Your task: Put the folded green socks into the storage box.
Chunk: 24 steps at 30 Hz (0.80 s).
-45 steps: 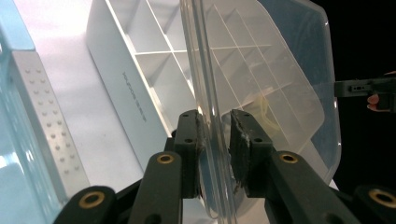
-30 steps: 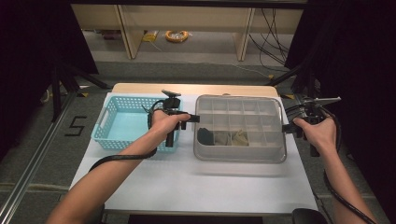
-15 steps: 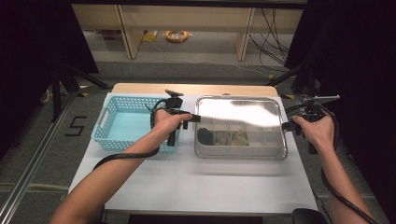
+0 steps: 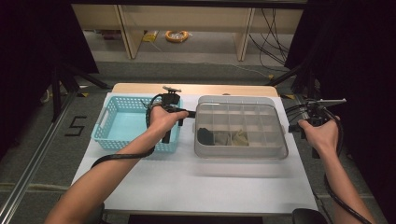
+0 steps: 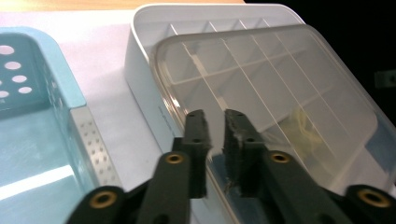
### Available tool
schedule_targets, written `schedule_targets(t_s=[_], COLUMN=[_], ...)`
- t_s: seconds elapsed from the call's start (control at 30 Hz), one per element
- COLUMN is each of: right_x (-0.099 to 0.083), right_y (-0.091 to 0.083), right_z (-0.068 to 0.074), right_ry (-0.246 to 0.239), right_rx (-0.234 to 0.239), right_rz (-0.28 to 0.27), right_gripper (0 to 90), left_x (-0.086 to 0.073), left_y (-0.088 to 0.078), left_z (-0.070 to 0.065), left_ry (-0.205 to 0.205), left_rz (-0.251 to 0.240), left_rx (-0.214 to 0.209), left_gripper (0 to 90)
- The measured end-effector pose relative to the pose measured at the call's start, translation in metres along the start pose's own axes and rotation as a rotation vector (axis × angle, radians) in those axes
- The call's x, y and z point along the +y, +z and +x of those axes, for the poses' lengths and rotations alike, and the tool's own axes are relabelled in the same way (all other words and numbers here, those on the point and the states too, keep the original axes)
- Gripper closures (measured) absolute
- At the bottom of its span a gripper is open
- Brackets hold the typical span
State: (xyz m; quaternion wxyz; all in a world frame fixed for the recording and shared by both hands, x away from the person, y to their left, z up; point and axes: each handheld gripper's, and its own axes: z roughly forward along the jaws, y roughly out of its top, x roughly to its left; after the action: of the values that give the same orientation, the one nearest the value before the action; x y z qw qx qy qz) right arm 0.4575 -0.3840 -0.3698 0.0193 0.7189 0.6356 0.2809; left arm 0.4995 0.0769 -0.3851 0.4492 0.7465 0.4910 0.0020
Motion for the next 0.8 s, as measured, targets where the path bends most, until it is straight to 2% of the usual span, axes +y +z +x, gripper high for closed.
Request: schedule_targets(t_s=[0.03, 0.1, 0.13, 0.17, 0.2, 0.23, 0.3, 0.33, 0.4, 0.47, 0.53, 0.57, 0.6, 0.63, 0.67, 0.7, 0.73, 0.77, 0.8], right_x=[-0.002, -0.009, -0.012, -0.016, -0.02, -0.024, -0.031, -0.035, -0.043, -0.046, -0.053, -0.058, -0.06, -0.062, -0.064, -0.065, -0.067, -0.07, -0.071], right_y=[-0.002, -0.003, -0.005, -0.007, -0.008, -0.01, -0.013, -0.013, -0.015, -0.017, -0.02, -0.022, -0.022, -0.023, -0.025, -0.024, -0.026, -0.024, -0.025], right_z=[0.002, 0.002, 0.003, 0.002, 0.004, 0.002, 0.002, 0.004, 0.005, 0.007, 0.008, 0.011, 0.012, 0.015, 0.012, 0.016, 0.016, 0.017, 0.017], right_ry=[0.017, -0.014, -0.005, -0.033, -0.013, -0.052, -0.065, -0.054, -0.071, -0.058, -0.102, -0.095, -0.091, -0.068, -0.113, -0.081, -0.088, -0.088, -0.1], right_rx=[-0.01, -0.004, -0.01, -0.01, -0.014, -0.014, -0.029, -0.025, -0.03, -0.026, -0.033, -0.029, -0.029, -0.026, -0.026, -0.032, -0.022, -0.018, -0.024], right_rz=[0.016, 0.007, 0.006, 0.018, 0.024, 0.03, 0.05, 0.048, 0.058, 0.06, 0.074, 0.08, 0.073, 0.075, 0.092, 0.088, 0.108, 0.079, 0.106], right_gripper=[90.0, 90.0, 90.0, 90.0, 90.0, 90.0, 90.0, 90.0, 90.0, 90.0, 90.0, 90.0, 90.0, 90.0, 90.0, 90.0, 90.0, 90.0, 90.0], left_x=[-0.003, -0.011, -0.015, -0.019, -0.024, -0.029, -0.04, -0.045, -0.056, -0.06, -0.07, -0.073, -0.076, -0.078, -0.08, -0.082, -0.085, -0.088, -0.092], left_y=[-0.005, -0.016, -0.022, -0.027, -0.032, -0.036, -0.042, -0.044, -0.046, -0.046, -0.044, -0.044, -0.042, -0.041, -0.04, -0.037, -0.036, -0.036, -0.036], left_z=[-0.002, -0.007, -0.009, -0.012, -0.014, -0.017, -0.021, -0.024, -0.029, -0.03, -0.034, -0.036, -0.037, -0.038, -0.039, -0.038, -0.038, -0.039, -0.042], left_ry=[0.011, 0.037, 0.055, 0.07, 0.078, 0.089, 0.106, 0.116, 0.121, 0.131, 0.149, 0.129, 0.171, 0.188, 0.191, 0.211, 0.215, 0.213, 0.168], left_rz=[0.008, 0.029, 0.034, 0.038, 0.046, 0.058, 0.081, 0.092, 0.114, 0.128, 0.155, 0.184, 0.18, 0.187, 0.196, 0.186, 0.195, 0.218, 0.231], left_rx=[-0.017, -0.058, -0.067, -0.075, -0.083, -0.092, -0.116, -0.128, -0.151, -0.161, -0.166, -0.16, -0.128, -0.141, -0.141, -0.153, -0.157, -0.161, -0.19], left_gripper=[82.2, 86.6, 88.6, 89.6, 89.7, 89.8, 89.9, 89.9, 89.9, 89.9, 89.9, 89.9, 89.9, 89.9, 89.9, 89.9, 90.0, 89.9, 89.9])
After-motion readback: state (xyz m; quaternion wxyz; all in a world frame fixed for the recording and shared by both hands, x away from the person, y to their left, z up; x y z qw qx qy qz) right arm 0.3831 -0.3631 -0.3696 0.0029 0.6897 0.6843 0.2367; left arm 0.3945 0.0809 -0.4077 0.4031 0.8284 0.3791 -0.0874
